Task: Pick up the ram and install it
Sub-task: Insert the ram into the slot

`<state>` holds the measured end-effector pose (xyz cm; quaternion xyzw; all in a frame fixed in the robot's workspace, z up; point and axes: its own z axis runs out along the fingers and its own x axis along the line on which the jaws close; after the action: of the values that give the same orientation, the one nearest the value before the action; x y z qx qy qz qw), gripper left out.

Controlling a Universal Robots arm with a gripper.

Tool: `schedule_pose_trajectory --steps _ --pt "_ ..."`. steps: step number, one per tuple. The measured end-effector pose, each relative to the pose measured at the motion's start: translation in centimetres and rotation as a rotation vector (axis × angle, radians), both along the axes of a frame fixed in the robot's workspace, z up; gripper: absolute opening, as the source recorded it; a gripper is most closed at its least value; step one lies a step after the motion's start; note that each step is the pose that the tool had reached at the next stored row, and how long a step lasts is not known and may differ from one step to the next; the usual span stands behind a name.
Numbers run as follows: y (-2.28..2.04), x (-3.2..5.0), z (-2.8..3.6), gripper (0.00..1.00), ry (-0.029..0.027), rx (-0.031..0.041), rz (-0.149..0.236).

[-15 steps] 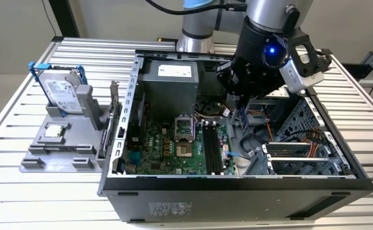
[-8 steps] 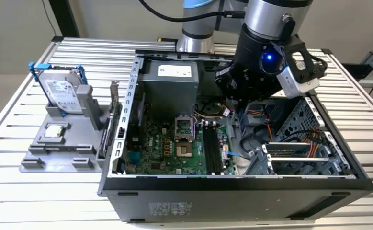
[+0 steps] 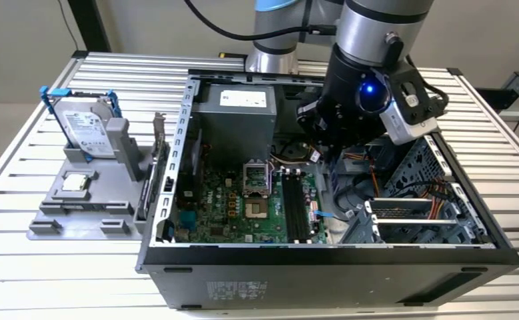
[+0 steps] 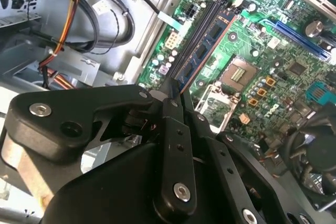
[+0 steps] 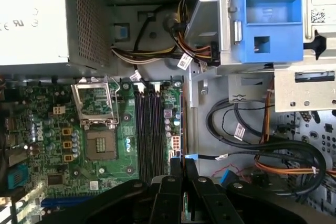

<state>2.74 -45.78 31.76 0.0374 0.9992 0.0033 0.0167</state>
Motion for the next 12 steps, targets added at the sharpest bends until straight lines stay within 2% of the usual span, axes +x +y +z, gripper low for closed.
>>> schedule_pose_trajectory --steps 6,12 --pt "0.00 -0.21 -0.76 0.00 0.0001 -0.0113 0.001" --pt "0.00 -0.54 -1.79 0.00 0.0000 -0.0129 0.001"
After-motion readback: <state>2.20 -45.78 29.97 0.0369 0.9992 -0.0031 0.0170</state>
